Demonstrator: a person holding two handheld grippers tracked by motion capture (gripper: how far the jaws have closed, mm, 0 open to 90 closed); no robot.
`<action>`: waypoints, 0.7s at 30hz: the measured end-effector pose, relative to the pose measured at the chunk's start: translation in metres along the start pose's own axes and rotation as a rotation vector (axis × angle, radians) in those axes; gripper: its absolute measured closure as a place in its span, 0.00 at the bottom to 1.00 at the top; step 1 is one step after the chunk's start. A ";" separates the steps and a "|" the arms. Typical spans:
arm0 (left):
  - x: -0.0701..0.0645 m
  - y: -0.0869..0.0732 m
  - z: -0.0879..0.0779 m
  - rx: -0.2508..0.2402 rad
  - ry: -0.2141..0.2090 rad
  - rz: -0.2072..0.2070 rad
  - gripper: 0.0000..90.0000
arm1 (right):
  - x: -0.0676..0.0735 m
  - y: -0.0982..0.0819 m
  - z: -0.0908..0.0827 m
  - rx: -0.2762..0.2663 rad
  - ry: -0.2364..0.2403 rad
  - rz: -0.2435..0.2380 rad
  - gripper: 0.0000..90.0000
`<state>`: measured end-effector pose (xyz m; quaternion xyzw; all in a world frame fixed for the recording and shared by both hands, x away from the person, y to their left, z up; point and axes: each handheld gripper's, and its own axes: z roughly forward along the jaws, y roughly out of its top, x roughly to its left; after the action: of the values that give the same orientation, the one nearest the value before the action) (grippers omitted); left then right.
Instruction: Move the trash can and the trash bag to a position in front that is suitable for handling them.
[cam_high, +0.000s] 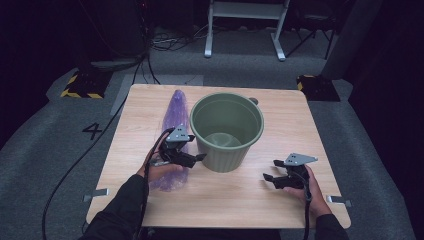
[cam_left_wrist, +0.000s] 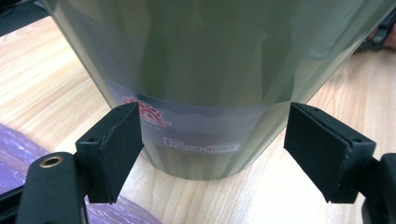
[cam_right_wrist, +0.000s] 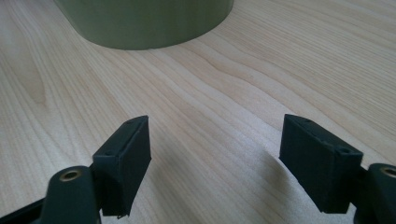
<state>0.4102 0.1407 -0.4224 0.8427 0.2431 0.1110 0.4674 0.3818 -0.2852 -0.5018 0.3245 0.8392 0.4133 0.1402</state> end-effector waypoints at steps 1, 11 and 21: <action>0.000 0.000 0.000 0.000 0.000 0.000 0.21 | 0.000 0.000 0.000 0.000 0.000 0.000 0.28; 0.008 -0.036 -0.065 0.025 0.105 0.018 0.18 | 0.000 0.000 0.000 0.003 -0.006 0.007 0.28; 0.019 -0.098 -0.100 0.098 0.171 -0.073 0.18 | -0.001 0.000 0.000 0.000 0.001 0.011 0.28</action>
<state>0.3553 0.2672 -0.4520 0.8426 0.3180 0.1534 0.4067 0.3824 -0.2858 -0.5017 0.3289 0.8374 0.4142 0.1377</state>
